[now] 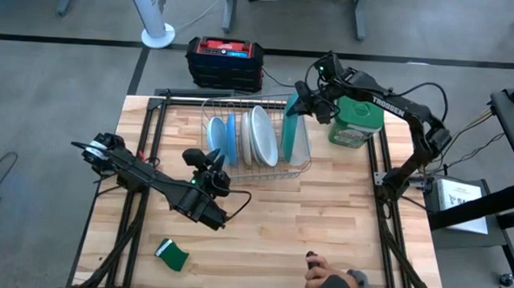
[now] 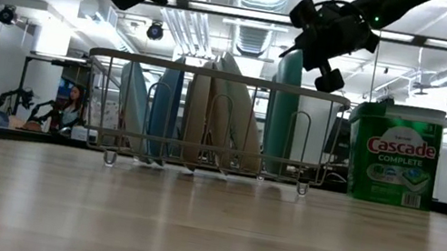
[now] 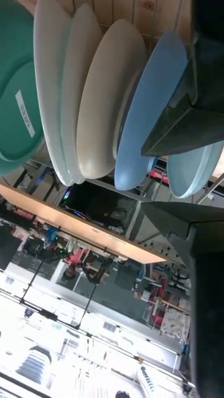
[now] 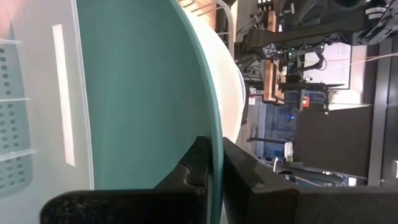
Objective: Sort dishes
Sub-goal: Put the green plate in the dish rack
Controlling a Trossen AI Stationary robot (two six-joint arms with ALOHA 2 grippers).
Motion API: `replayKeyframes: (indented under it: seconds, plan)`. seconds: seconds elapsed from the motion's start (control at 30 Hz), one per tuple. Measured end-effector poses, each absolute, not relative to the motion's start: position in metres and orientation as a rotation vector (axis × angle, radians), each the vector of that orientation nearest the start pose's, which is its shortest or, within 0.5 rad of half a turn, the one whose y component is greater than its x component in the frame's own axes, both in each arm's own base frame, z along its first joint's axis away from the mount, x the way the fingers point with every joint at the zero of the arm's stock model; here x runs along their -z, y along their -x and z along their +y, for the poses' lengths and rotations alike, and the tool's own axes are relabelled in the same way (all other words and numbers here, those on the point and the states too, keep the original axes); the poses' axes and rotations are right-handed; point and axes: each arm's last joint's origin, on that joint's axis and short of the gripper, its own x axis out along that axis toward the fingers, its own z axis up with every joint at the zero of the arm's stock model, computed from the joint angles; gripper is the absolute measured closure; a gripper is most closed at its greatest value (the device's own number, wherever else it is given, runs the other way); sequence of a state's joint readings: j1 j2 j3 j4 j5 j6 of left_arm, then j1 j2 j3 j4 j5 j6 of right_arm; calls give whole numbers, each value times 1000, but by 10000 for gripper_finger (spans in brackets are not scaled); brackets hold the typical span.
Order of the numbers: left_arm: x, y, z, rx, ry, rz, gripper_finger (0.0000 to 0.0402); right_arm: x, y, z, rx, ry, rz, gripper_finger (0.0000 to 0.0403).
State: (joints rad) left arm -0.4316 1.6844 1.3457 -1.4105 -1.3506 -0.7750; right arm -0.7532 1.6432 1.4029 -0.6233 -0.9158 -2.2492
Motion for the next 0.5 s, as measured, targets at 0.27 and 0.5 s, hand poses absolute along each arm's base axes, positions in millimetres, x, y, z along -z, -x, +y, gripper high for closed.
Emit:
replayKeyframes:
  seconds: [0.27,0.5]
  plan:
    - [-268,-273,-94,-972,-733,742,285,-302,-269,-217,-654,1520,43,395]
    - [-268,-273,-94,-972,-733,741,285,-292,-277,-217,-678,1501,8,396]
